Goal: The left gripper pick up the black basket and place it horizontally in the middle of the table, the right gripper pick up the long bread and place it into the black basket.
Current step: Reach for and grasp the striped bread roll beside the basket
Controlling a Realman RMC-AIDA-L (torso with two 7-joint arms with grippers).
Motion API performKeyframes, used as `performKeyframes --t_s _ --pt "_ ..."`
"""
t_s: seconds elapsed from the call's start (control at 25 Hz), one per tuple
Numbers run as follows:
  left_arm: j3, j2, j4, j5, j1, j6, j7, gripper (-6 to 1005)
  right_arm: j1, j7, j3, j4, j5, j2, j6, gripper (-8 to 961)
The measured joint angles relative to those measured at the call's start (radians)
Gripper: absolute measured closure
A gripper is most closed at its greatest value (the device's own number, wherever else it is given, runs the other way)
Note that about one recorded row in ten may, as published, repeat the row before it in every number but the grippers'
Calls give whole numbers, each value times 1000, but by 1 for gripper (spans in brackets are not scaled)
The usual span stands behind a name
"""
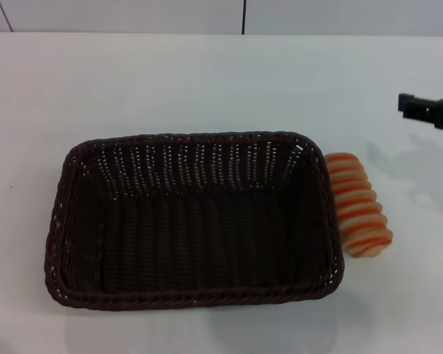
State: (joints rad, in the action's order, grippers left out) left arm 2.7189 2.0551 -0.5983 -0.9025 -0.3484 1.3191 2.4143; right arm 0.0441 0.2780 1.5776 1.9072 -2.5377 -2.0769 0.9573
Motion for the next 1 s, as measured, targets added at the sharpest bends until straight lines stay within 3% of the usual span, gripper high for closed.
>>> performKeyframes --t_s 0.72,1.0 --pt "6 -1 -23 1 -6 0 2 190 -172 -1 79 -175 65 1 243 150" --pt "5 -1 -25 0 -6 0 2 190 -199 6 107 -223 91 3 273 150"
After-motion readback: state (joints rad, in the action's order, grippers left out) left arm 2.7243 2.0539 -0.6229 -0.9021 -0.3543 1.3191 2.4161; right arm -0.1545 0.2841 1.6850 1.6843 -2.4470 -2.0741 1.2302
